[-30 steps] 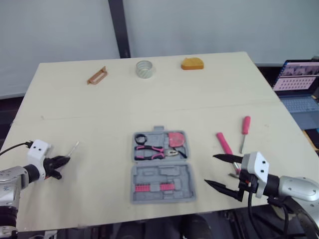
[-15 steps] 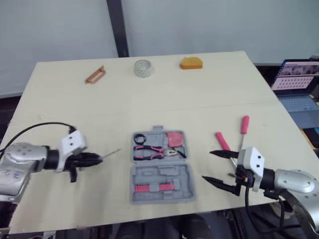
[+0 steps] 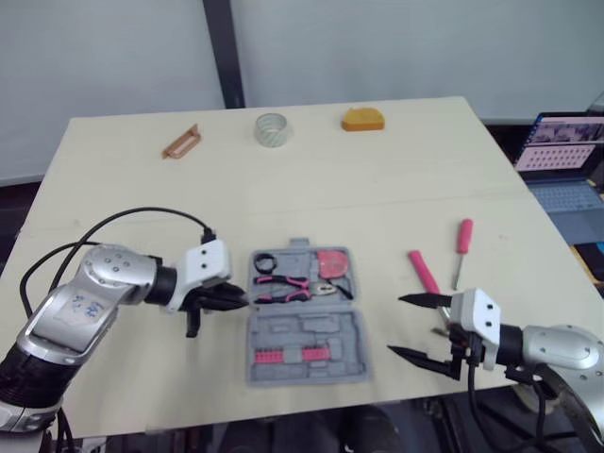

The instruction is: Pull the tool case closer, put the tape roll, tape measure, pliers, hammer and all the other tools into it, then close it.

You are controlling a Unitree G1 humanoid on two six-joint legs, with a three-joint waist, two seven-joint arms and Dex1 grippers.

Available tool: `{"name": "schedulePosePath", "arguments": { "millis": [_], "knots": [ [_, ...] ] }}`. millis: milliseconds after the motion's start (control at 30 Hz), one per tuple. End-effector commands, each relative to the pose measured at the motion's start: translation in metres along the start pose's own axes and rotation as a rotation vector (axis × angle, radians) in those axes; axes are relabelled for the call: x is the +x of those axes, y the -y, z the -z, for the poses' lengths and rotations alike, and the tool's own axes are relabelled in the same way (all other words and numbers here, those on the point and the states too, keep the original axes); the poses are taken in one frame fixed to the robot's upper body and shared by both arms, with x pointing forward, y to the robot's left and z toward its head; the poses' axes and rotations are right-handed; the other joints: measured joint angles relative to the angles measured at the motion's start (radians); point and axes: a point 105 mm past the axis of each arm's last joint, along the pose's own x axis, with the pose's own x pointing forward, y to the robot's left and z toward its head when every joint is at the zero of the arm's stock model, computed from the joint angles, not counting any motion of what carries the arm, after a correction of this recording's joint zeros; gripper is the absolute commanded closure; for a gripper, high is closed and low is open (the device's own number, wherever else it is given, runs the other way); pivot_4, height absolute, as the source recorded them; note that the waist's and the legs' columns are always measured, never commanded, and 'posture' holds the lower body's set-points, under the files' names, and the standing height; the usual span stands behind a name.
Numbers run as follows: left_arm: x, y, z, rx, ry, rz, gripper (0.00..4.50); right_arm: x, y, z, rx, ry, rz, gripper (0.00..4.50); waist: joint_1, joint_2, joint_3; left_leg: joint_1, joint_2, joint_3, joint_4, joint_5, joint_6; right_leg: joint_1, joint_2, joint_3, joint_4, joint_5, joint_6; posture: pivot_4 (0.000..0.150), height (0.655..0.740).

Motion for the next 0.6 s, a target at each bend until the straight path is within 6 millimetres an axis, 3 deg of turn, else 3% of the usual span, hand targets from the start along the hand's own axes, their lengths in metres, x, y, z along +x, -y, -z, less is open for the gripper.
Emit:
{"name": "schedulePosePath", "arguments": {
  "millis": [33, 200, 600],
  "knots": [
    [0.007, 0.010, -0.012, 0.048, -0.026, 0.035, 4.48, -0.007, 0.004, -0.005, -0.035, 0.015, 0.015, 0.00, -0.001, 0.000, 0.000, 0.000, 0.000, 0.000, 0.000, 0.000, 0.000, 0.000, 0.000, 0.000, 0.000, 0.000, 0.000, 0.150, 0.7400],
    [0.024, 0.022, -0.021, 0.111, -0.067, 0.072, 4.48, -0.008, 0.001, -0.003, -0.031, 0.010, 0.018, 0.00, 0.001, 0.000, 0.000, 0.000, 0.000, 0.000, 0.001, 0.000, 0.000, 0.000, 0.000, 0.000, 0.000, 0.000, 0.000, 0.150, 0.7400],
    [0.051, 0.015, -0.032, 0.118, -0.146, 0.048, 4.48, -0.009, -0.003, -0.003, -0.017, -0.001, 0.034, 0.00, 0.005, 0.000, 0.000, -0.001, 0.000, 0.000, 0.002, 0.000, 0.000, 0.000, 0.000, 0.000, 0.000, 0.000, 0.000, 0.150, 0.7400]
  ]
}}
